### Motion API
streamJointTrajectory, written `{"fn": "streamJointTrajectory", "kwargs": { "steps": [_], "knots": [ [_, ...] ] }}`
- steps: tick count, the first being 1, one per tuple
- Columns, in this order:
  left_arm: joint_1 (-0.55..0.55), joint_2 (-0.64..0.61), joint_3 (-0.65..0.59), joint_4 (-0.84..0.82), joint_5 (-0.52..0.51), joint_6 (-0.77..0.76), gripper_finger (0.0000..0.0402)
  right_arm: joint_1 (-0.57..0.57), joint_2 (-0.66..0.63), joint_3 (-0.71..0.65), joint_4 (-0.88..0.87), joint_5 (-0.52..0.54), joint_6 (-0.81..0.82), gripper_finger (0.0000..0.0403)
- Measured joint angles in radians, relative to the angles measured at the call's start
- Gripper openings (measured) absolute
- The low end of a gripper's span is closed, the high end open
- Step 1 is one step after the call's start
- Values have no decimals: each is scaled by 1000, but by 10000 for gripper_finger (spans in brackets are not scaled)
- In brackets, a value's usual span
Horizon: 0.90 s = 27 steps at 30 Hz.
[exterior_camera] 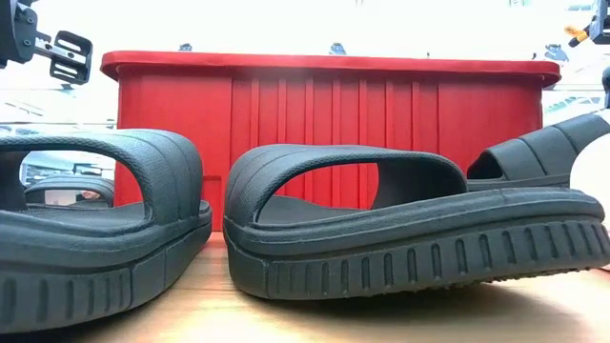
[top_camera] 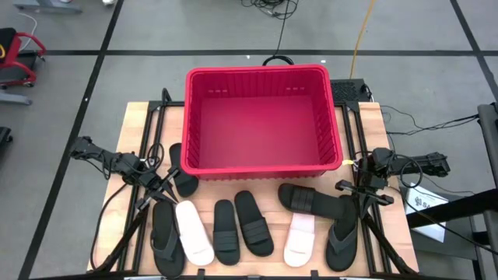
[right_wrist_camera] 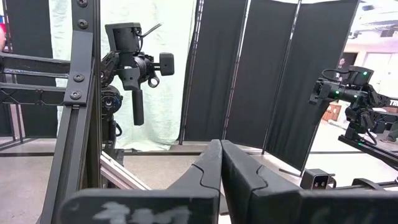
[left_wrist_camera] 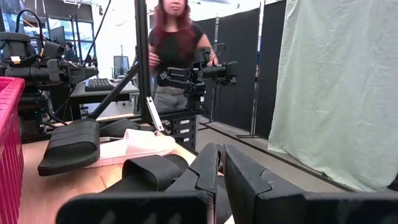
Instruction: Pick and place slides into bin
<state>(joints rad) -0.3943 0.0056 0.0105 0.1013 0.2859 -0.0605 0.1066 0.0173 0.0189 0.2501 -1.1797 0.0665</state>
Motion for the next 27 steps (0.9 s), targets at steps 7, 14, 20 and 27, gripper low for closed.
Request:
{"fn": "streamJointTrajectory", "kwargs": {
  "steps": [7,14,20,27],
  "knots": [
    [0,0,0,0,0,0,26,0,0,0,0,0,0,0],
    [0,0,0,0,0,0,26,0,0,0,0,0,0,0],
    [0,0,0,0,0,0,26,0,0,0,0,0,0,0],
    [0,0,0,0,0,0,26,0,0,0,34,18,70,0]
  ]
}}
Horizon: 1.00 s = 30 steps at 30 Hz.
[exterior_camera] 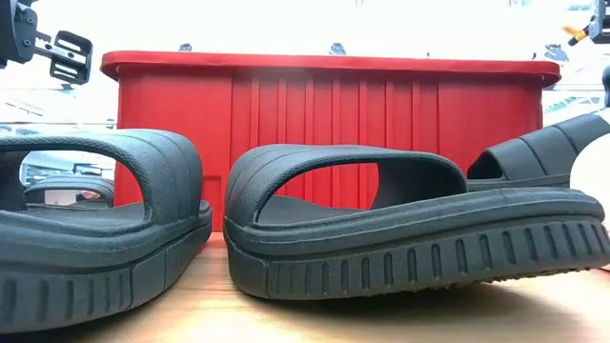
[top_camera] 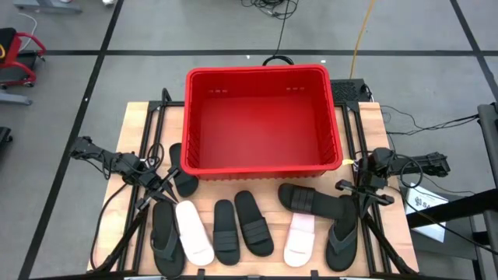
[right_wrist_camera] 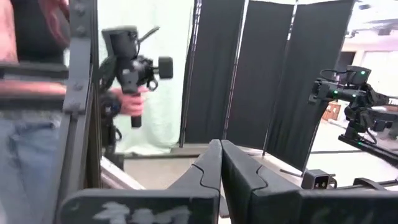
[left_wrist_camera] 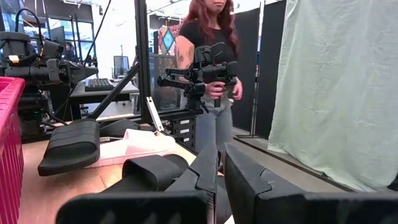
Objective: Pick and place slides into bin
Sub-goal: Put the black slide into the red bin
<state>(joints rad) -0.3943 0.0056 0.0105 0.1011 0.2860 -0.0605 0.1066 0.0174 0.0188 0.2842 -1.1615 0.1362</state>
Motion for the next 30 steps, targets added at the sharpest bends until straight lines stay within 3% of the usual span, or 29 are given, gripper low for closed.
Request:
{"fn": "streamJointTrajectory", "kwargs": {
  "steps": [4,12,18,23,30],
  "knots": [
    [0,0,0,0,0,0,26,0,0,0,60,90,76,0],
    [0,0,0,0,0,0,26,0,1,0,247,100,359,0],
    [0,0,0,0,0,0,26,0,1,0,417,222,462,0],
    [0,0,0,0,0,0,26,0,0,20,597,381,408,0],
    [0,0,0,0,0,0,26,0,21,163,448,621,96,0]
  ]
}}
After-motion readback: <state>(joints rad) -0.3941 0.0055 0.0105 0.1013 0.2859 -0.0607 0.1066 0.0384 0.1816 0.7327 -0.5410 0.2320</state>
